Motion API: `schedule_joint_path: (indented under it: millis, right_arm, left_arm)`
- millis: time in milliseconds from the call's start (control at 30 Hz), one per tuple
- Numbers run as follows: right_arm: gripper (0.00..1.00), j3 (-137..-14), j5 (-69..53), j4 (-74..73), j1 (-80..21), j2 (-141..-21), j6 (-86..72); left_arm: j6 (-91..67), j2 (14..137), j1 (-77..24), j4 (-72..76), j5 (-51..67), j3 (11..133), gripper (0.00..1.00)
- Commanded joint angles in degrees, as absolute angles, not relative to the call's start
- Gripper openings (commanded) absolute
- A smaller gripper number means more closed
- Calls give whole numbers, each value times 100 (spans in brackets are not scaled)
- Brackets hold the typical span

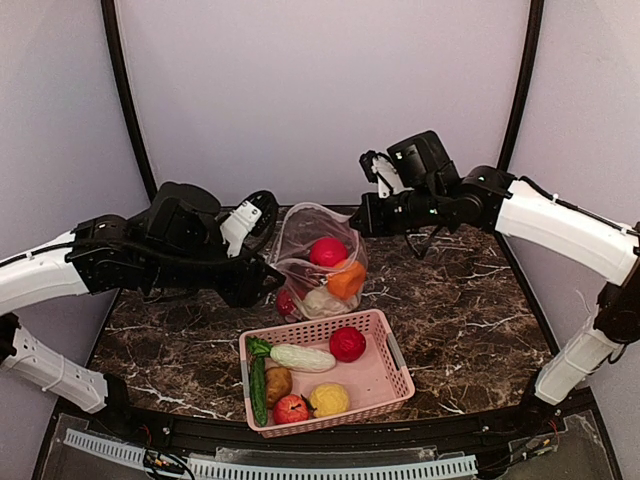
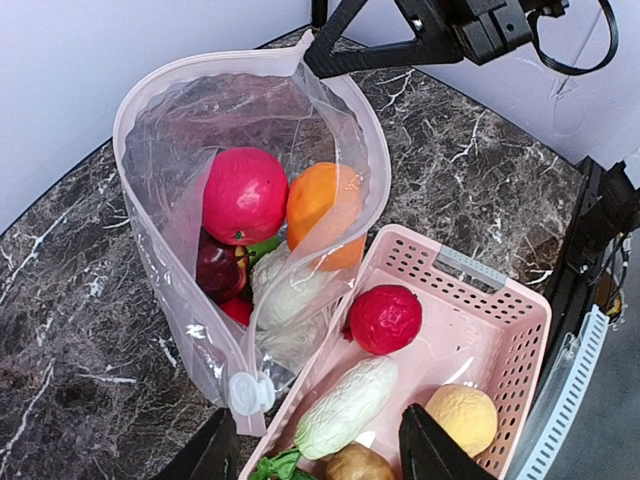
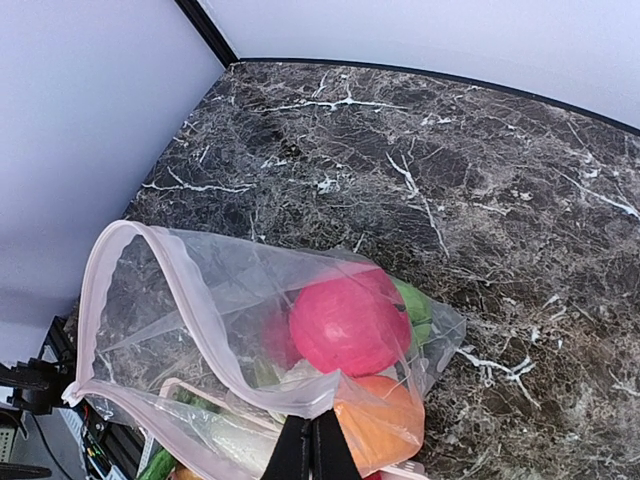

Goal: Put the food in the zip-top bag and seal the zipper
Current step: Pass from the right arm to the left

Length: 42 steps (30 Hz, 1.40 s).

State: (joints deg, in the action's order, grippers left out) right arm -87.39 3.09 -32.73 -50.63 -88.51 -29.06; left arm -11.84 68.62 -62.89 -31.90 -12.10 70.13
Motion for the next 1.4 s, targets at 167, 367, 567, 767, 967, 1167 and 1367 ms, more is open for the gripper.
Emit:
schedule_joint_path:
  millis: [167, 367, 567, 767, 967, 1167, 1367]
  right_arm:
    - [0, -8963, 383, -3129, -5124, -8919, -2862]
    - [0, -8982, 384, -3130, -5124, -8971, -2830]
    - [0, -8995, 368, -3132, -5124, -9018, -2821]
    - [0, -8936, 575, -3216, -5119, -8919, -2788]
    - [0, -9064, 883, -3488, -5036, -8728, -2714]
    - [0, -8929, 960, -3638, -4825, -8532, -2918]
    - [18, -8775, 760, -3636, -4799, -8393, -2975]
  left_arm:
    - [-720, 7140, -6442, -3448, -2400, 7227, 41]
    - [-666, 7256, -6442, -3464, -2387, 7251, 28]
    - [-690, 7267, -6438, -3423, -2389, 7234, 13]
    - [-729, 7130, -6442, -3300, -2338, 7249, 1]
    - [-941, 6805, -6422, -2711, -1748, 7140, 1]
    - [-1365, 6641, -6115, -2392, -1032, 6987, 1]
    - [-1650, 6580, -5866, -2291, -559, 6734, 1]
